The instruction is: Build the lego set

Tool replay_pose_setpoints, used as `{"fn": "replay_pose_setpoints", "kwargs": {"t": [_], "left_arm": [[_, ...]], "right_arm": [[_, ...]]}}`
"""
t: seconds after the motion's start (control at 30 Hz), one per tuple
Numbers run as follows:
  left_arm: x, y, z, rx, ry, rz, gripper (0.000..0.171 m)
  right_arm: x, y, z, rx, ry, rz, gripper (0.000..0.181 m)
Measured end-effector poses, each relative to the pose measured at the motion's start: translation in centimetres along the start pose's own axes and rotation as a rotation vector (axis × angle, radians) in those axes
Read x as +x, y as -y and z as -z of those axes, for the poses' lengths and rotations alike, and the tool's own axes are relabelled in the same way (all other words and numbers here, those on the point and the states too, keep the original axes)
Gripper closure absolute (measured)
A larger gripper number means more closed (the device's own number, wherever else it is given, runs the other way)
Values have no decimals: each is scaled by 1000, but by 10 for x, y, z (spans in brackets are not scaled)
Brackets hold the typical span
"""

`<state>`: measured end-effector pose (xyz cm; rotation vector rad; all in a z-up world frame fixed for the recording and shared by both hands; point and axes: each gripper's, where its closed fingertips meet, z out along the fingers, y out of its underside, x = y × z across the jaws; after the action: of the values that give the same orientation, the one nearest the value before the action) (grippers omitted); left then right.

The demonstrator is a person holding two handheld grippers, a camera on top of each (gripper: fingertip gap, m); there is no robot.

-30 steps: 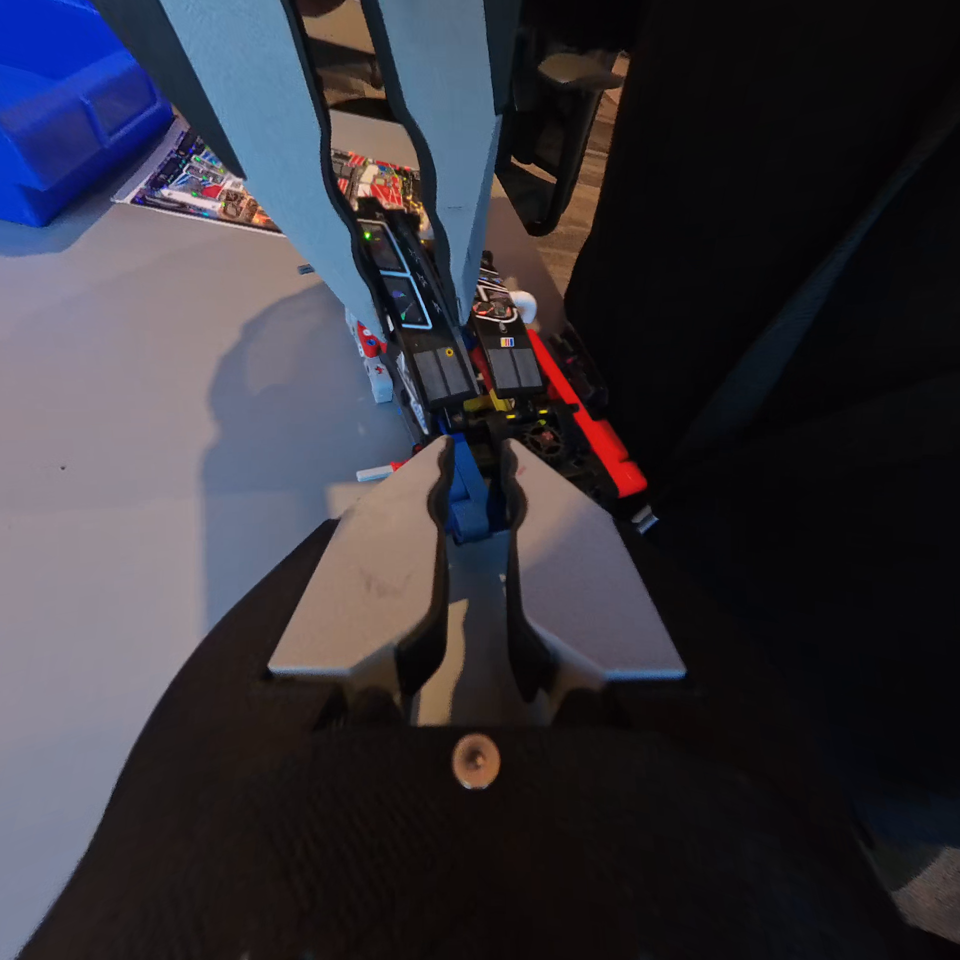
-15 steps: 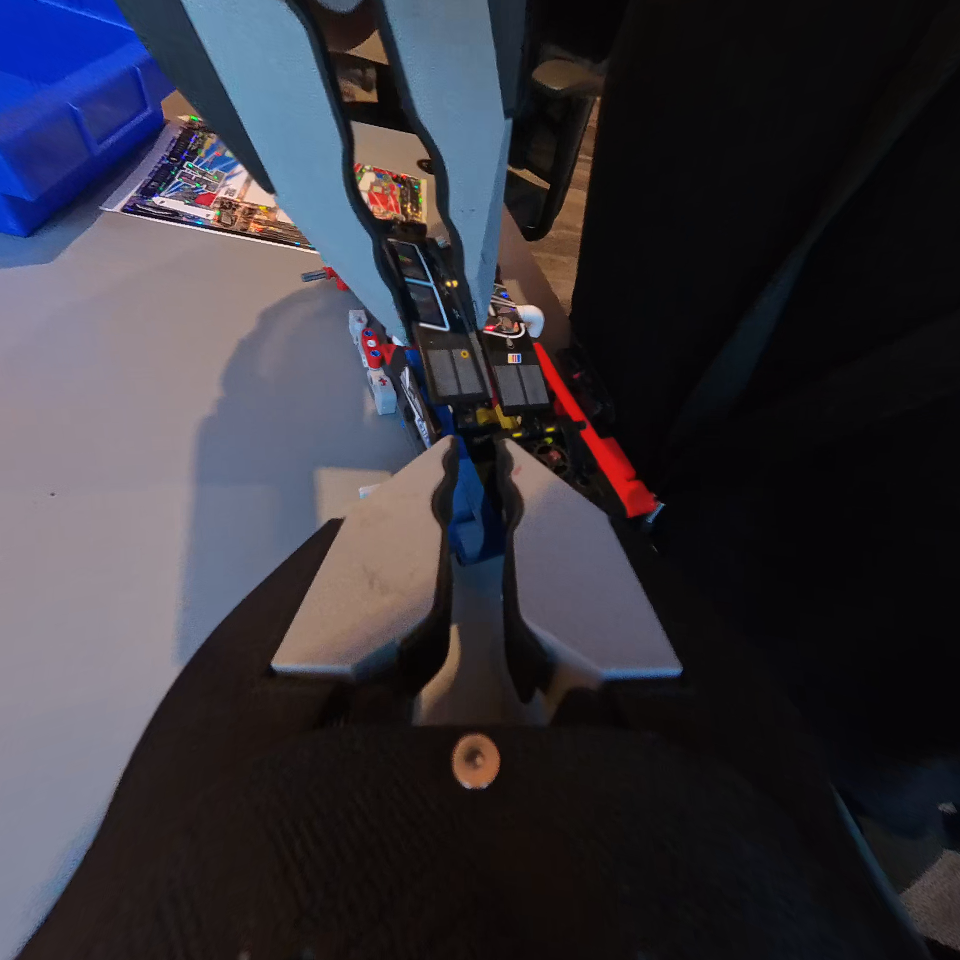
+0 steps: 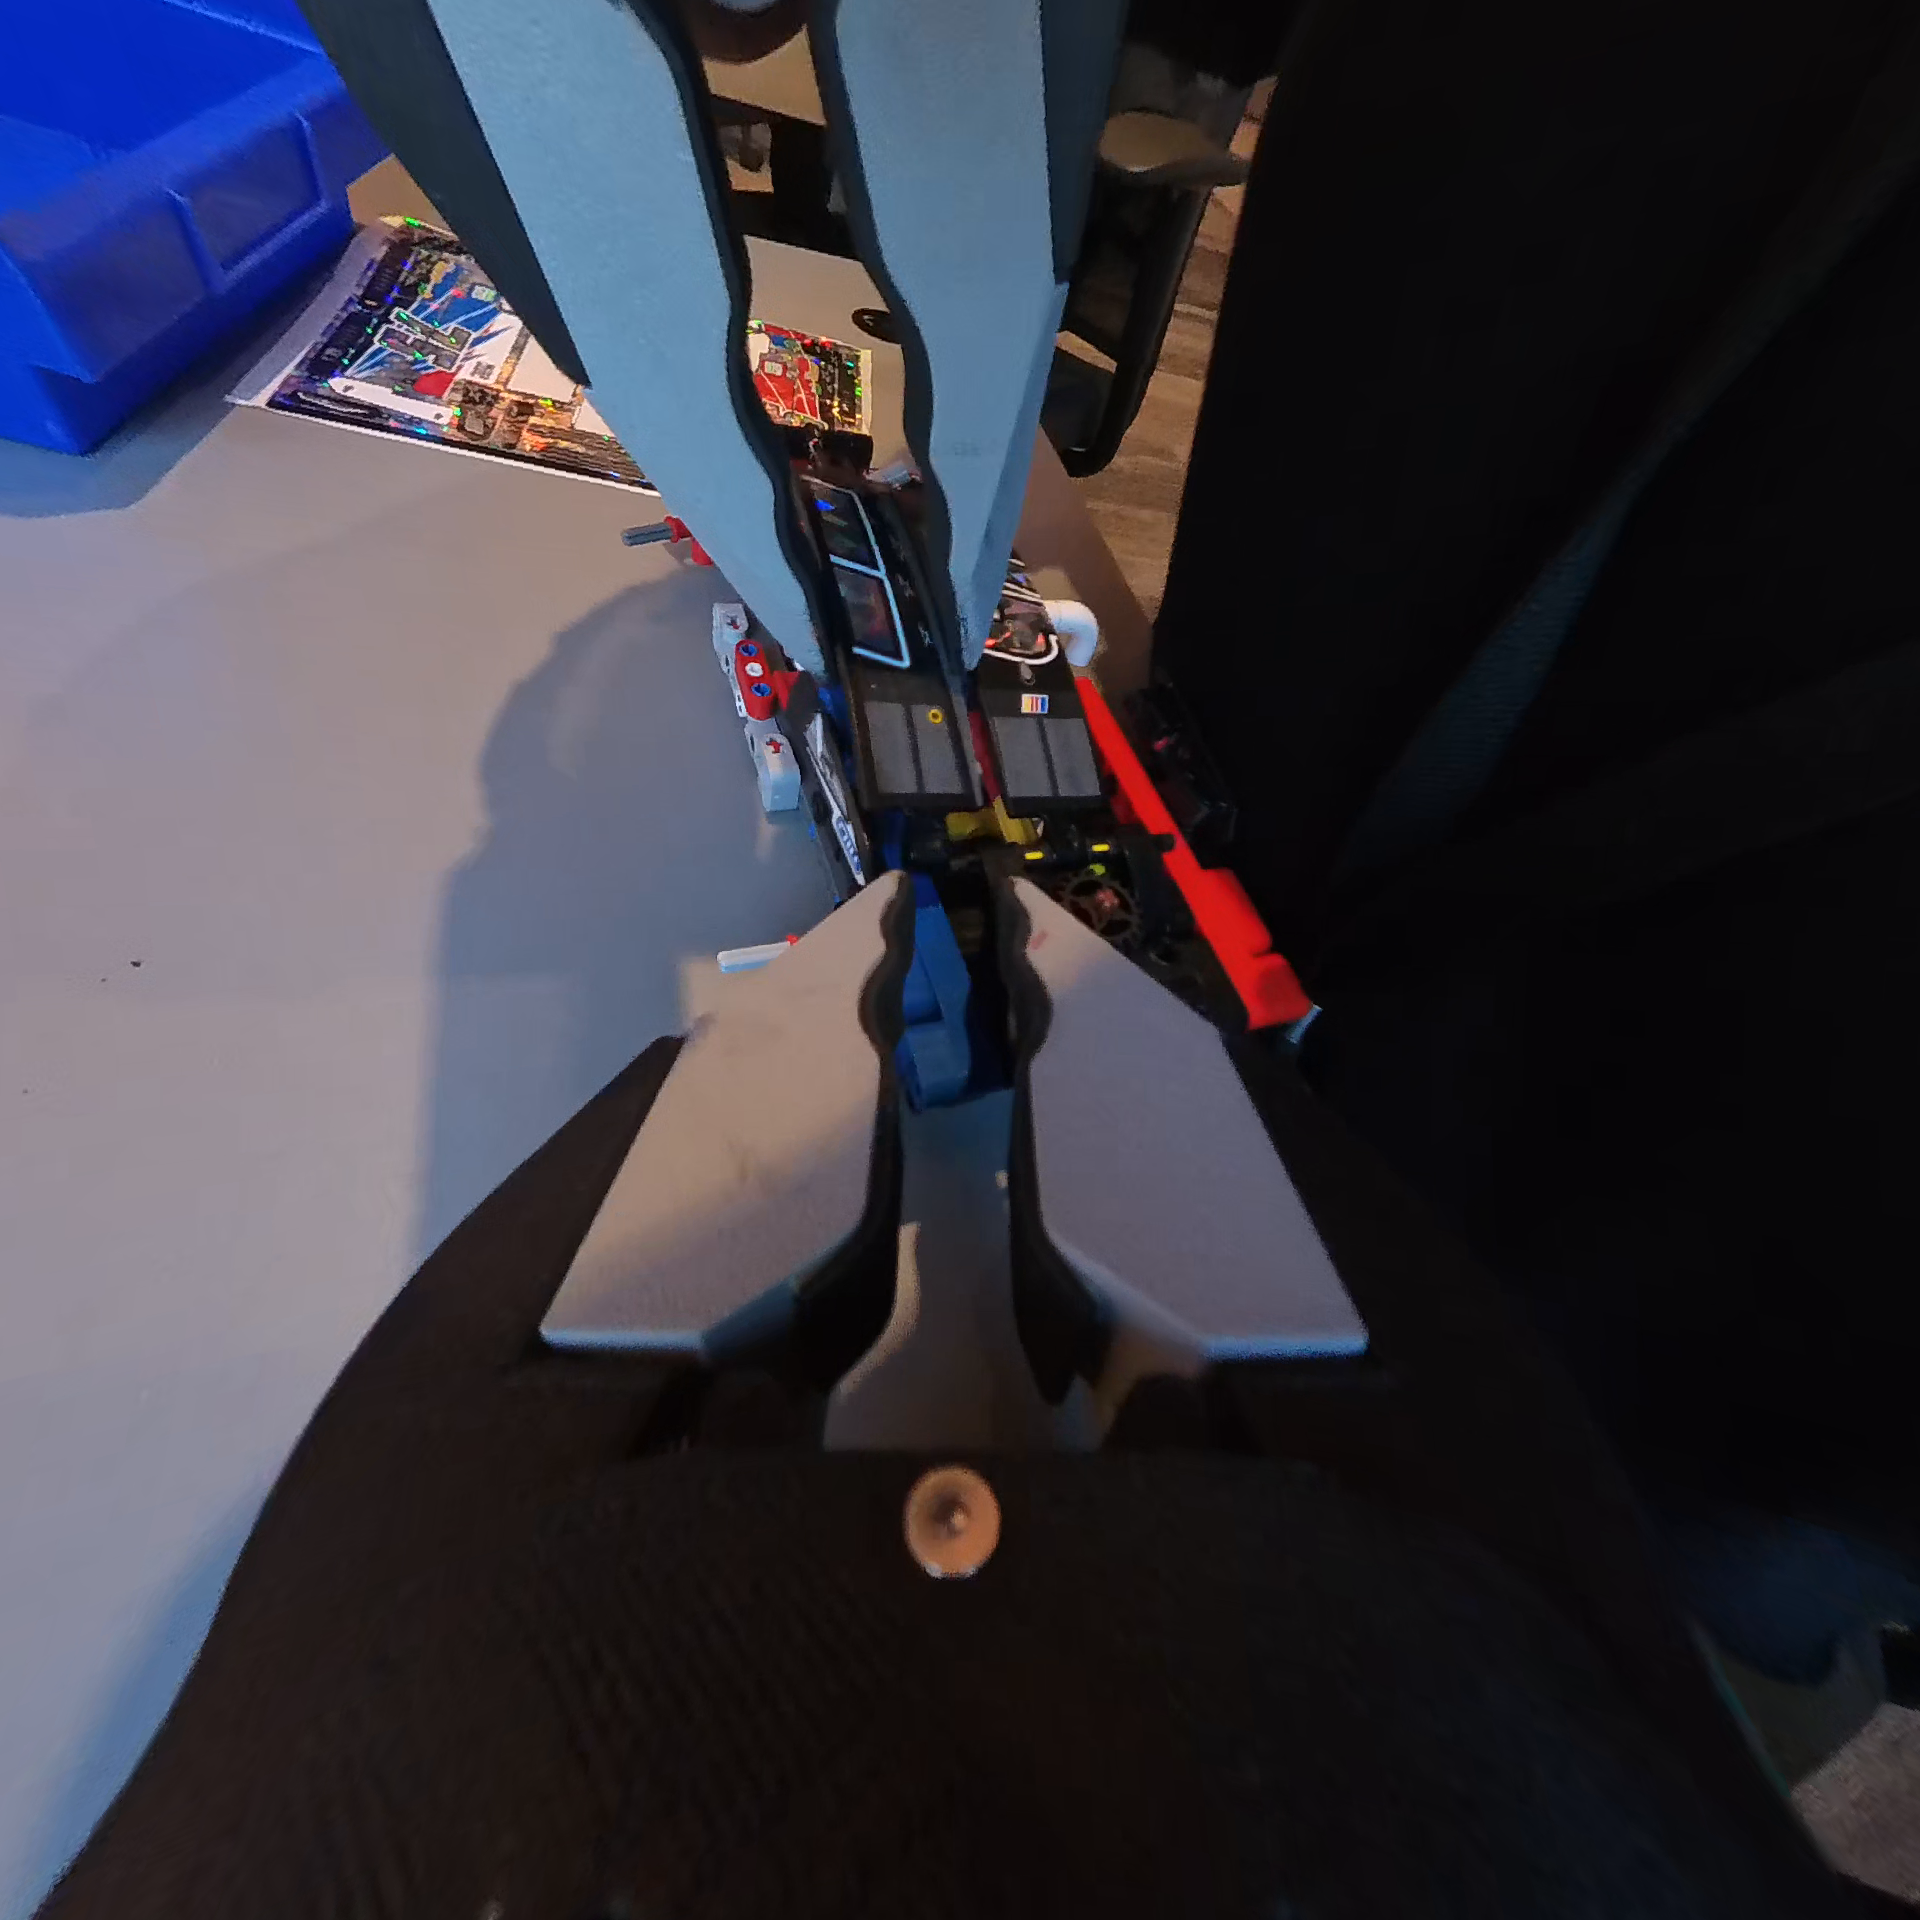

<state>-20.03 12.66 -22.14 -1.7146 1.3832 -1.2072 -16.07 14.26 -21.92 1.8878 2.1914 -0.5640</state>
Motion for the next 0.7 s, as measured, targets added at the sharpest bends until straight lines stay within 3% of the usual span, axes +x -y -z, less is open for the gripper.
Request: {"fn": "replay_pose_setpoints", "kwargs": {"t": [0.2,0.47,0.7], "left_arm": [[1,1,2,-19,-4,-37,159],[3,-2,-2,-31,-16,-49,156],[5,-2,-1,-22,-44,-32,151]], "right_arm": [[1,-1,-3,-53,-45,30,161],[-2,-2,-5,-41,115,-9,162],[-3,-1,-5,-51,167,-35,162]]}}
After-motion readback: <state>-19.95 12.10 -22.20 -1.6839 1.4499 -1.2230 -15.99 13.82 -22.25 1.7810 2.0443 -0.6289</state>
